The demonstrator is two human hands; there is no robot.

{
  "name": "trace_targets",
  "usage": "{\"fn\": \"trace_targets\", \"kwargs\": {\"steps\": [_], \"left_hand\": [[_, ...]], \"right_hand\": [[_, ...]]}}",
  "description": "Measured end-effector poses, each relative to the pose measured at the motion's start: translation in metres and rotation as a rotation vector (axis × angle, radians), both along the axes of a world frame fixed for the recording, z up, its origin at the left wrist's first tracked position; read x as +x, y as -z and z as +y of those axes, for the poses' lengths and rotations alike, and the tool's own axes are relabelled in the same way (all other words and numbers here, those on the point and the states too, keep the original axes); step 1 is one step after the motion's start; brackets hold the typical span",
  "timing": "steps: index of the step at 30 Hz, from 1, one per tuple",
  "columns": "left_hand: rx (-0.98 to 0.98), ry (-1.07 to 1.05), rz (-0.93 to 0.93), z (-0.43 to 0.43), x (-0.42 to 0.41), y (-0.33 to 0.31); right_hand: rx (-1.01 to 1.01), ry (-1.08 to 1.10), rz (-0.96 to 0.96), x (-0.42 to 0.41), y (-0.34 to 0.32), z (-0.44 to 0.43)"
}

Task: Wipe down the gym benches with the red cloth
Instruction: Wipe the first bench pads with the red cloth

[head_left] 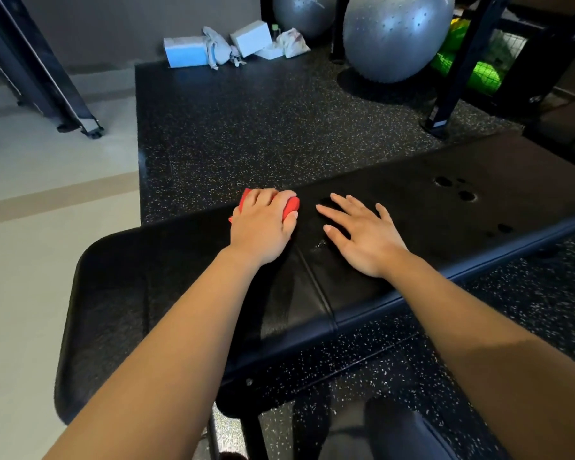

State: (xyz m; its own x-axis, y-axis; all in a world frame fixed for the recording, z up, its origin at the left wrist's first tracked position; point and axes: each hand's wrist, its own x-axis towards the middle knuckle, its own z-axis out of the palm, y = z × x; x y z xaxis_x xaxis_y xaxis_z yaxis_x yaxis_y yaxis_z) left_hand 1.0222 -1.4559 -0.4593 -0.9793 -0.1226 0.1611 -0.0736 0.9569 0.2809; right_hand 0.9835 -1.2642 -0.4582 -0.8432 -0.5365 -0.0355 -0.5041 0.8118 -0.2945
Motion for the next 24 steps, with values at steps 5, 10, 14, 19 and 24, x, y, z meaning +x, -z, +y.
{"fn": "trace_targets", "kwargs": {"steps": [5,10,14,19,24], "left_hand": [[0.026,0.064,-0.019,-0.001,0.02,-0.004],[0.032,0.071,-0.002,0.008,0.056,-0.004],[-0.003,0.04,0.063,0.022,0.084,0.004],[0.0,-0.086,0.066,0.039,0.093,0.002],[0.008,-0.277,0.076,0.063,0.088,0.001]], "right_hand": [[-0.014,0.031,0.011,0.003,-0.003,-0.002],[-0.05,0.072,0.015,0.006,-0.004,0.0],[-0.114,0.055,0.026,0.01,-0.002,0.004],[0.071,-0.127,-0.015,-0.001,-0.008,0.026],[0.15,-0.236,0.01,-0.006,-0.004,0.039]]}}
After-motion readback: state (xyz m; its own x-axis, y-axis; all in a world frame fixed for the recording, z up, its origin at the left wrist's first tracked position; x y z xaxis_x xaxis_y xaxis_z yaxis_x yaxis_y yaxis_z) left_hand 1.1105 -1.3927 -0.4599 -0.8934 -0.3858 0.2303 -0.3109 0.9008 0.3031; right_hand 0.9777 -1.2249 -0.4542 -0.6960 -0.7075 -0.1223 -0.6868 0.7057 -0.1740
